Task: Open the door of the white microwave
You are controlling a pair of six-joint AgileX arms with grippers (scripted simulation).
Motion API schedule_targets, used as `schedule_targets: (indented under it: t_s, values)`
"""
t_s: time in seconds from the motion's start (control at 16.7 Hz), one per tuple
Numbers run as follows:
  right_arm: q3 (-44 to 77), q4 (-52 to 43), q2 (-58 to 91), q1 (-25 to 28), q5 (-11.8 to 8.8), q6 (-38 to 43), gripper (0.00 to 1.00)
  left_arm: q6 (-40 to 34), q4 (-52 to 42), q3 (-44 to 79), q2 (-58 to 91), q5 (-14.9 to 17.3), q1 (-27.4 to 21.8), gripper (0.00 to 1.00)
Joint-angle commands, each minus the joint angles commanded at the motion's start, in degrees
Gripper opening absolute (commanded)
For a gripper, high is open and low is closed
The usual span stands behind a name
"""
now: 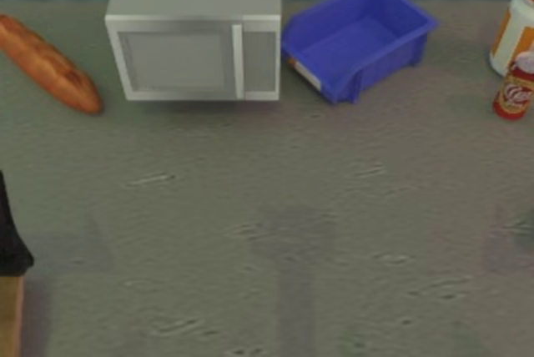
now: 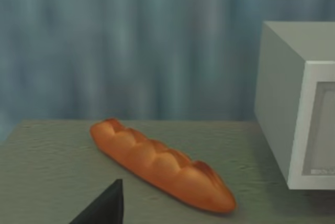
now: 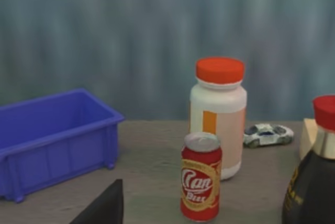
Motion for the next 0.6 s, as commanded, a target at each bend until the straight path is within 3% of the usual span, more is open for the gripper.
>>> schedule_targets:
  t_s: [0.3, 0.6]
  values:
    - [0.0, 0.0, 0.0, 0.0, 0.0, 0.0, 1.00, -1.2, -1.3, 3.4, 3.6, -1.0, -1.5, 1.00]
    - [0.0, 0.0, 0.0, 0.0, 0.0, 0.0, 1.00, -6.4, -6.8, 18.6, 21.6, -5.1, -8.0, 1.00]
